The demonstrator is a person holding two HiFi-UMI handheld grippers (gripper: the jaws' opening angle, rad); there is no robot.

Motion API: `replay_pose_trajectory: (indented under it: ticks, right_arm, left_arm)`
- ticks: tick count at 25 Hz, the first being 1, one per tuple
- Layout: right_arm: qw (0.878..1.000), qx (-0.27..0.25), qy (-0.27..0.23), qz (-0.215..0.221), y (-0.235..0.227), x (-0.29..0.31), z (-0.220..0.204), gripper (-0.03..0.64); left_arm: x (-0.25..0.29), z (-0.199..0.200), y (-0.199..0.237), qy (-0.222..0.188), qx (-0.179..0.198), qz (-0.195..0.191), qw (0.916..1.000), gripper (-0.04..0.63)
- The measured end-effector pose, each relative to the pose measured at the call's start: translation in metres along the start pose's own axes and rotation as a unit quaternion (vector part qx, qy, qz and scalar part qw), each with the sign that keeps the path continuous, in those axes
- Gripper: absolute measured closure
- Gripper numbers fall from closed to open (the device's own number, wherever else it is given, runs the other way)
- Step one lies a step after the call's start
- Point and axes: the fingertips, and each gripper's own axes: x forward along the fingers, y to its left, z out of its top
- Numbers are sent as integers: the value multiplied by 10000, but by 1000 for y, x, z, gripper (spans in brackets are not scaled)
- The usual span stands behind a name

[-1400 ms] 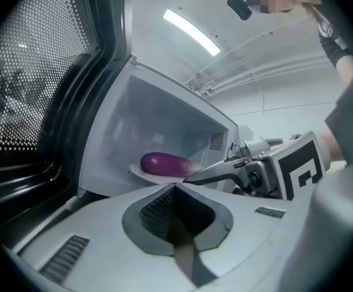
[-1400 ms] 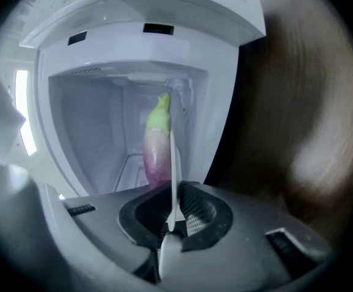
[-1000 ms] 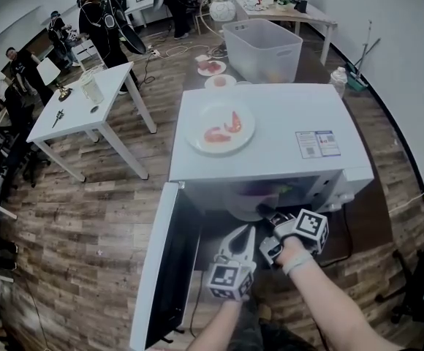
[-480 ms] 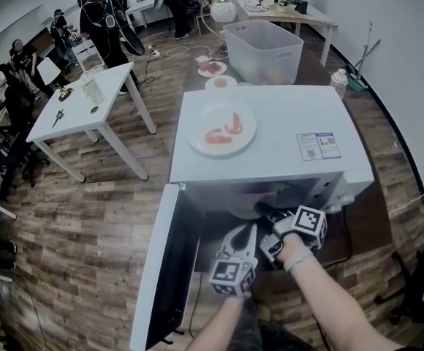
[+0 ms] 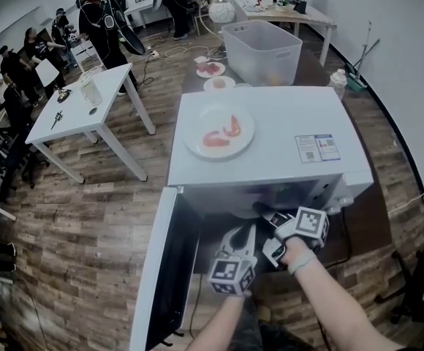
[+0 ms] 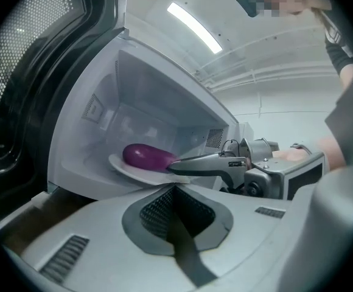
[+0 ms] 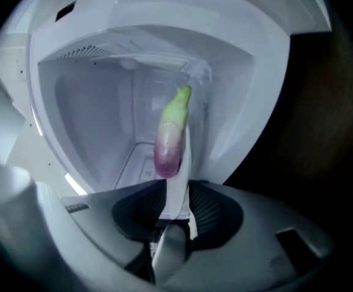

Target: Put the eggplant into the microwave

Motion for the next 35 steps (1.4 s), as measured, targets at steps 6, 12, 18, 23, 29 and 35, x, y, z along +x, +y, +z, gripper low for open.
replay_pose_trajectory:
  ticks: [6,12,18,23,29,35]
  right_arm:
    - [9947,-988,267,89,11,-6,-2,485]
    - [9827,-1778,525,-50,7,-16,-9,520]
    - [9251,-3617,871,-762,4,-20,-7,615]
    - [9077,-3971,933,-986,2,-14,-2,615]
    - [9191,-3734,821,-956,4,-8,3,615]
    - [9154,-3816,685,-1082,8,-4,12,615]
  left_arm:
    - [5,4,5,-20,-32,43,10000,594]
    - [9,7,10,-16,-77,92,9999,594]
    - [12,13,16,-96,-124,178,9997,594]
    - [13,12,21,-99,-141,250,9995,594]
    - [14,15,29,-56,-130,298,9995,594]
    - [16,23,41,-48,-130,341,9993,594]
